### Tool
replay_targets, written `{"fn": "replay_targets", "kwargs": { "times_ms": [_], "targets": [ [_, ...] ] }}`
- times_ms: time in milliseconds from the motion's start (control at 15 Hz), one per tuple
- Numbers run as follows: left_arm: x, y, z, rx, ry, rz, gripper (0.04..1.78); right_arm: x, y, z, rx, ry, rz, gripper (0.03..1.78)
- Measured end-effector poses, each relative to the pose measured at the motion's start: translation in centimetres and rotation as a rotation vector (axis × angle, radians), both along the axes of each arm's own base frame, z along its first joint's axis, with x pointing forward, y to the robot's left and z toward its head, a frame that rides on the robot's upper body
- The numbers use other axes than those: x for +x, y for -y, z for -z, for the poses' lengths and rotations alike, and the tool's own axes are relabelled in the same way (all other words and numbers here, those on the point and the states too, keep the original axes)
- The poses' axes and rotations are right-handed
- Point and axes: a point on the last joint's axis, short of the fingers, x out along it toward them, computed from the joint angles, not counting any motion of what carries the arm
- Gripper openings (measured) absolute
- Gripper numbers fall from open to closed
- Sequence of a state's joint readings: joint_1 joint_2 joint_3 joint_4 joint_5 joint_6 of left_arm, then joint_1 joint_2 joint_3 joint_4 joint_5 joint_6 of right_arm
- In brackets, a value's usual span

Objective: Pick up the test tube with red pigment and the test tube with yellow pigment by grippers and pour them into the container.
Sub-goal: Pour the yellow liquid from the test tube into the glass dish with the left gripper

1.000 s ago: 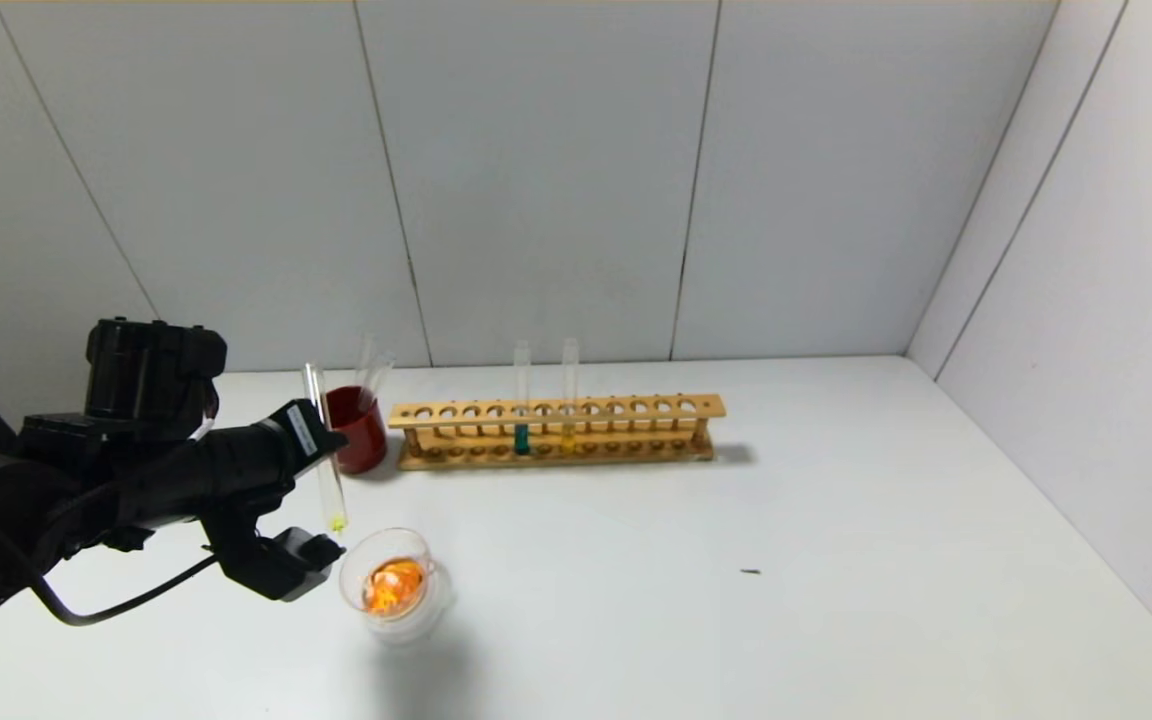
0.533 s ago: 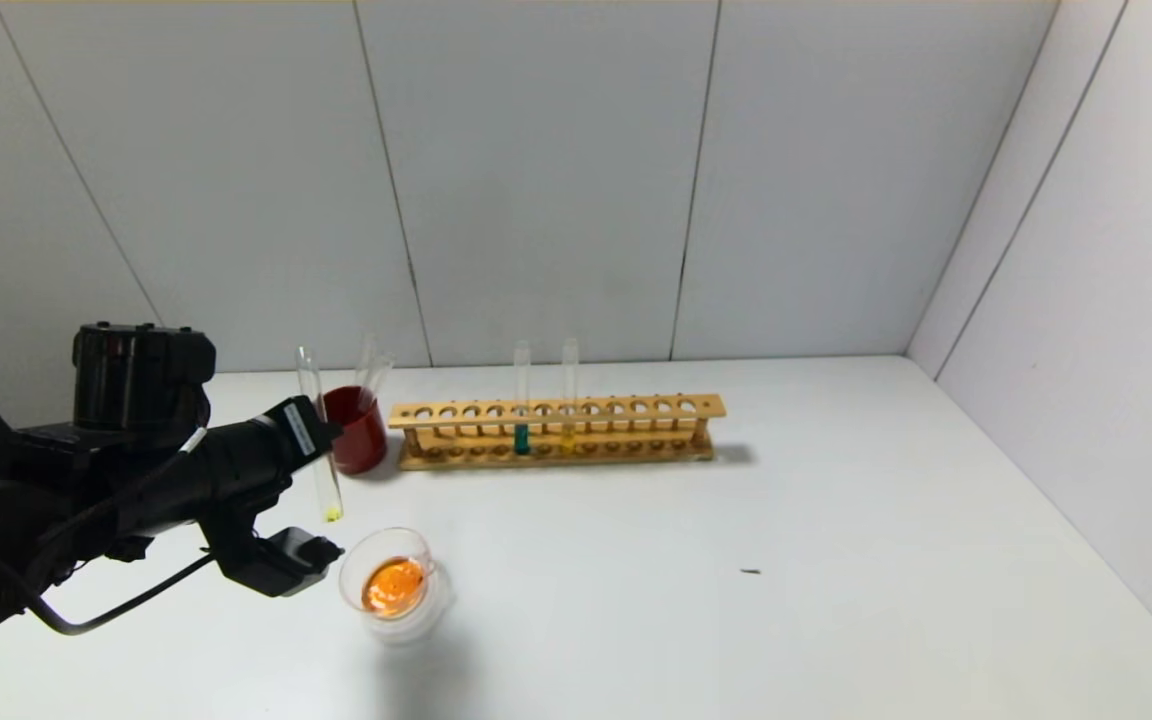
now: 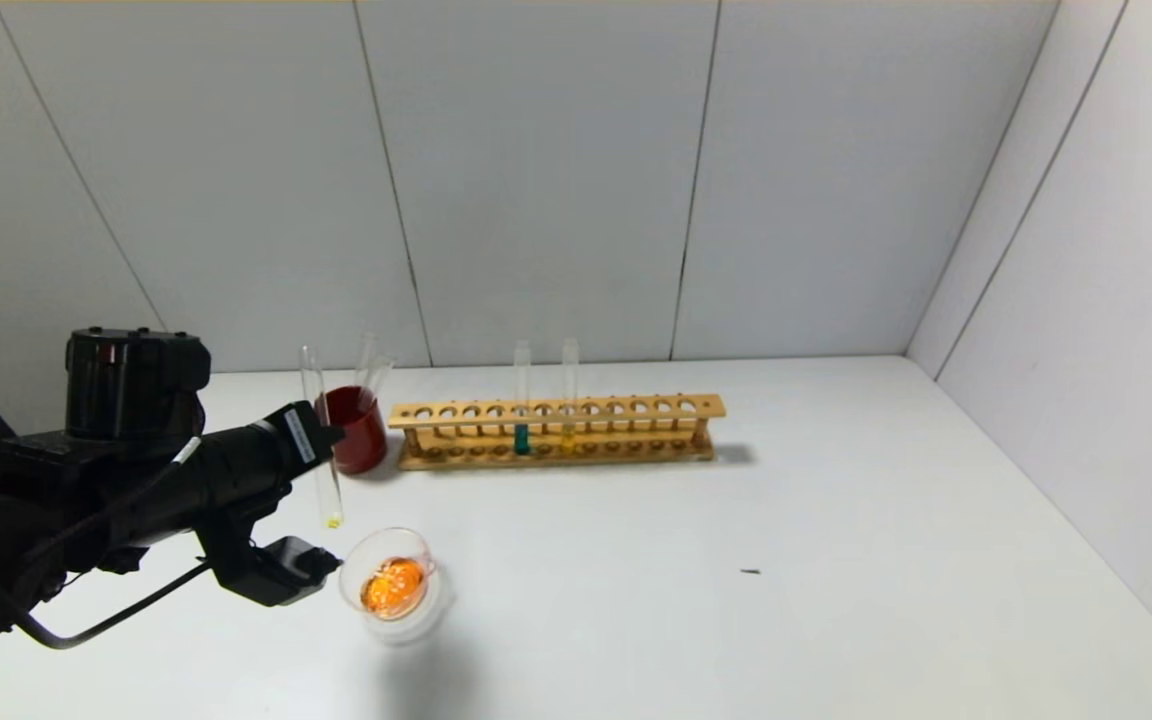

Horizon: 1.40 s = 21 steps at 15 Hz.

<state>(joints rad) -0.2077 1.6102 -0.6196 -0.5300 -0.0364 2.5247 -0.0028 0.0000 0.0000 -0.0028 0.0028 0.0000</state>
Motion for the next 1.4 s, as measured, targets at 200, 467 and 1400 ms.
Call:
{"fn": "replay_targets", "kwargs": {
  "times_ms": [200,467,1400],
  "targets": [
    [-0.23,0.64,-0.28,0.009,0.030,0.031,0.31,0.00,0.00,0.00,0.000,0.000,0.001,1.75],
    [-0.39,0.73,-0.46,0.030,0.066,0.040,0.31,0.00,0.00,0.00,0.000,0.000,0.000,1.75],
    [-0.86,0.58,-0.70,0.063,0.115,0.057,0.31,0.00,0.00,0.00,0.000,0.000,0.001,1.75]
  ]
}}
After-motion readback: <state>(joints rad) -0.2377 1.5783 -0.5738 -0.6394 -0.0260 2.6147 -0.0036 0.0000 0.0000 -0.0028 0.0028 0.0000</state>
